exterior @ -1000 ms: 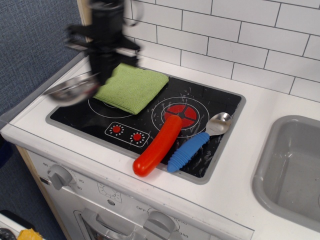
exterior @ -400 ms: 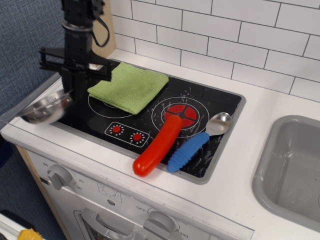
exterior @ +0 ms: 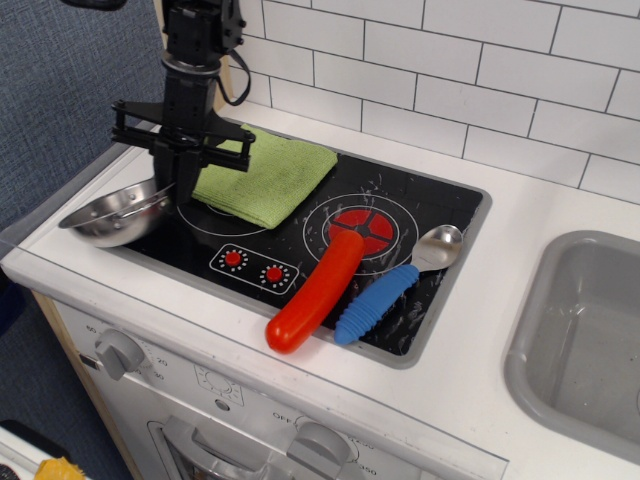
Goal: Place the metal bowl in front of the green cloth.
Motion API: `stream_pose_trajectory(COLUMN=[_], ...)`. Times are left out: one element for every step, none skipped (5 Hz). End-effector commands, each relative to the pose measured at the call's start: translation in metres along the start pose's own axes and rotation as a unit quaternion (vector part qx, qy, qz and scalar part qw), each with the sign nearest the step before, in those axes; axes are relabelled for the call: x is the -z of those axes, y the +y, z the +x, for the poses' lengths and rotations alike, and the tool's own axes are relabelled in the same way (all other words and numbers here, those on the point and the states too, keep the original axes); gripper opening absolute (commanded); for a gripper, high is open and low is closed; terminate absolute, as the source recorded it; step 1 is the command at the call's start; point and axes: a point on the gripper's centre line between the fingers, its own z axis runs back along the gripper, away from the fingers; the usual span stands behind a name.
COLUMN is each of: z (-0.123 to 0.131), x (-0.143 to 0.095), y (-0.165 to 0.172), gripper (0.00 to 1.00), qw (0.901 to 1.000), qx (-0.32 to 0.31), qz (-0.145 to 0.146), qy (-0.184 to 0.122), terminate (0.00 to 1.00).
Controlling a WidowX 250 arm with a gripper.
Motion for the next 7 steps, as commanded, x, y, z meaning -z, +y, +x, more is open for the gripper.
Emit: stream_pose_trajectory(z=[-0.019, -0.021, -0.025, -0.028, -0.028, -0.028, -0.028], x=[-0.023, -0.030, -0.040, -0.046, -0.048, -0.048, -0.048], y=[-0.005, -0.009, -0.018, -0.026, -0.029, -0.029, -0.029], gripper=[1.00, 1.00, 1.00, 1.00, 1.00, 1.00, 1.00], qw=[0.9992, 0.9979, 0.9888, 0.9758, 0.9676, 0.9676, 0.9676], qx=[-0.003, 0.029, 0.106, 0.174, 0.210, 0.210, 0.210], qz=[-0.010, -0.016, -0.046, -0.048, -0.046, -0.046, -0.046], qy=[-0.039, -0.056, -0.094, -0.123, -0.133, -0.133, -0.133], terminate=[0.00, 0.00, 0.00, 0.00, 0.00, 0.00, 0.00])
